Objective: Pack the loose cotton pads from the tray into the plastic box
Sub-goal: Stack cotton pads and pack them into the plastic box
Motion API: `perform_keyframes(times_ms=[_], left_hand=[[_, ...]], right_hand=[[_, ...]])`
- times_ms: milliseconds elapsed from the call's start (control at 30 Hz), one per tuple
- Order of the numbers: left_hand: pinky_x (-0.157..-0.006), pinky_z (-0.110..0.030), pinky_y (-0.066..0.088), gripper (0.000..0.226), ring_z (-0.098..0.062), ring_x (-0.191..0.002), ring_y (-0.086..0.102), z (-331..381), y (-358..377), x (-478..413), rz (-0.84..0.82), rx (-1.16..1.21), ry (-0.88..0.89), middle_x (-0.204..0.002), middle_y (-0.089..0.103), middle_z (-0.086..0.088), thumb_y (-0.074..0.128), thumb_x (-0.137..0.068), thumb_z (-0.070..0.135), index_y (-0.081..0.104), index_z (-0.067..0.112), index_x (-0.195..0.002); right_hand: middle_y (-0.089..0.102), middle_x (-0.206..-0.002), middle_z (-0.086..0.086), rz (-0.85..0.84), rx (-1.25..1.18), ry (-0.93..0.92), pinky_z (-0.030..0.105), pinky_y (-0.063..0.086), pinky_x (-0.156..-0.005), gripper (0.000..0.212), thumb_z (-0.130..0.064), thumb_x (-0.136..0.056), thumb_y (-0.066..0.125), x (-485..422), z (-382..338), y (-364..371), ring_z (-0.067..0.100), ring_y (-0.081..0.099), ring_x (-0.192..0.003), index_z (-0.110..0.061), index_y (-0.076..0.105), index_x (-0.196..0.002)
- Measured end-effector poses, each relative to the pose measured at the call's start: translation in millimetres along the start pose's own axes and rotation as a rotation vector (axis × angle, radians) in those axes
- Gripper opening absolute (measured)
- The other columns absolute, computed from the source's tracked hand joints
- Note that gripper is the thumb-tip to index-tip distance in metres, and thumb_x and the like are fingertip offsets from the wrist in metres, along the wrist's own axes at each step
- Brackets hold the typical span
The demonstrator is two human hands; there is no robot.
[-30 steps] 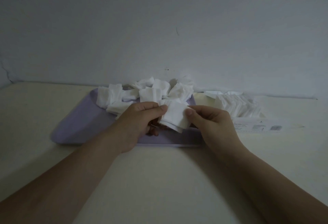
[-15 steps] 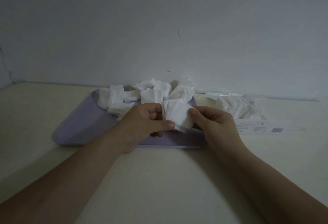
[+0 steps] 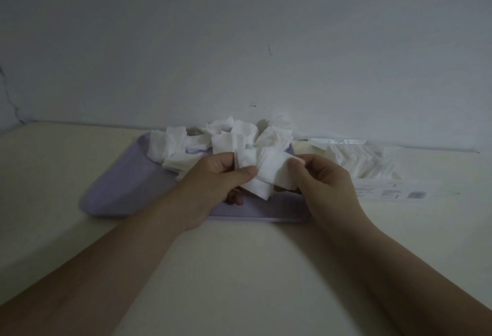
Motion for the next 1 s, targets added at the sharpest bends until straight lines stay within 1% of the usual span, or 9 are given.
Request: perform_keyframes(times_ms=[100, 200, 300, 433, 533, 633, 767, 900, 1000], left_hand=[[-0.069, -0.038, 0.052, 0.013, -0.03, -0.082, 0.061, -0.8, -0.6, -0.2, 0.024, -0.01, -0.002, -0.104, 0.077, -0.017, 0.071, -0.095, 0.015, 0.077, 0.01, -0.106], [-0.059, -0.031, 0.053, 0.022, -0.03, -0.09, 0.063, 1.2, -2.7, -1.3, 0.06, 0.126, -0.015, -0.113, 0.074, -0.022, 0.068, -0.095, 0.008, 0.071, 0.001, -0.116], [-0.056, -0.028, 0.052, 0.024, -0.027, -0.091, 0.061, 1.9, -5.8, -4.2, 0.05, 0.193, -0.003, -0.108, 0.074, -0.014, 0.068, -0.094, 0.006, 0.07, 0.003, -0.118], [-0.058, -0.027, 0.053, 0.029, -0.024, -0.091, 0.063, 2.9, -2.7, -3.1, 0.006, 0.171, 0.016, -0.105, 0.073, -0.011, 0.074, -0.088, 0.005, 0.068, 0.003, -0.116], [-0.063, -0.032, 0.053, 0.029, -0.024, -0.086, 0.061, 2.7, -0.9, -1.3, -0.004, 0.089, 0.03, -0.098, 0.072, -0.011, 0.077, -0.085, 0.006, 0.069, 0.002, -0.112], [-0.066, -0.037, 0.046, 0.028, -0.025, -0.069, 0.056, 3.4, 0.9, -0.6, -0.004, -0.011, 0.054, -0.086, 0.068, -0.014, 0.08, -0.084, 0.008, 0.07, 0.002, -0.109], [-0.056, -0.028, 0.047, 0.02, -0.016, -0.056, 0.055, 6.9, 4.0, 0.1, 0.004, -0.081, 0.085, -0.072, 0.068, -0.008, 0.08, -0.085, 0.008, 0.071, 0.006, -0.104], [-0.051, -0.021, 0.049, 0.014, -0.011, -0.052, 0.056, 8.6, 3.9, 2.3, 0.02, -0.062, 0.123, -0.064, 0.069, 0.0, 0.076, -0.088, 0.003, 0.07, 0.009, -0.099], [-0.055, -0.024, 0.051, 0.011, -0.012, -0.058, 0.059, 9.2, 5.6, 2.9, 0.013, -0.055, 0.123, -0.07, 0.071, -0.002, 0.075, -0.09, 0.006, 0.071, 0.009, -0.1]], right_hand=[[0.079, -0.085, 0.0, -0.03, 0.038, -0.012, 0.022, 0.055, -0.071, 0.01, -0.02, -0.097, 0.067, 1.2, -1.4, 2.3, 0.012, 0.074, -0.082, -0.017, 0.077, -0.096], [0.077, -0.078, -0.003, 0.124, 0.165, -0.053, 0.022, 0.051, -0.065, 0.009, -0.023, -0.094, 0.069, -0.9, -1.7, -10.3, 0.008, 0.069, -0.072, -0.021, 0.075, -0.087], [0.075, -0.075, -0.007, 0.209, 0.248, -0.088, 0.021, 0.05, -0.063, 0.008, -0.022, -0.092, 0.069, -3.0, -4.1, -19.5, 0.01, 0.07, -0.074, -0.022, 0.074, -0.085], [0.077, -0.077, 0.001, 0.077, 0.208, -0.046, 0.026, 0.051, -0.065, 0.008, -0.022, -0.093, 0.071, -3.7, 1.5, -8.5, 0.008, 0.068, -0.07, -0.021, 0.077, -0.088], [0.079, -0.079, 0.001, -0.041, 0.144, -0.056, 0.017, 0.049, -0.065, 0.011, -0.019, -0.095, 0.07, 0.6, -2.0, 3.7, 0.001, 0.064, -0.069, -0.021, 0.081, -0.094], [0.08, -0.086, -0.005, -0.103, 0.124, -0.075, 0.014, 0.052, -0.072, 0.02, -0.012, -0.098, 0.064, 2.5, -6.1, 8.0, 0.002, 0.07, -0.08, -0.022, 0.082, -0.1], [0.08, -0.095, 0.0, -0.184, 0.111, -0.091, 0.029, 0.057, -0.086, 0.025, -0.011, -0.101, 0.059, 3.4, -6.2, 14.7, 0.025, 0.074, -0.099, -0.023, 0.08, -0.109], [0.077, -0.102, 0.017, -0.259, 0.02, -0.056, 0.048, 0.054, -0.093, 0.022, -0.024, -0.101, 0.06, 2.7, -4.3, 17.2, 0.034, 0.071, -0.102, -0.023, 0.08, -0.109], [0.08, -0.102, 0.002, -0.29, 0.025, -0.058, 0.038, 0.055, -0.095, 0.018, -0.027, -0.097, 0.069, 6.8, -6.8, 21.3, 0.022, 0.074, -0.105, -0.021, 0.079, -0.111]])
Point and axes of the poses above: each hand's wrist, its own x-axis away from the middle knuckle, its own y-axis out of the palm, z = x × y, the point moved 7 cm from there along -x, towards the middle knuckle
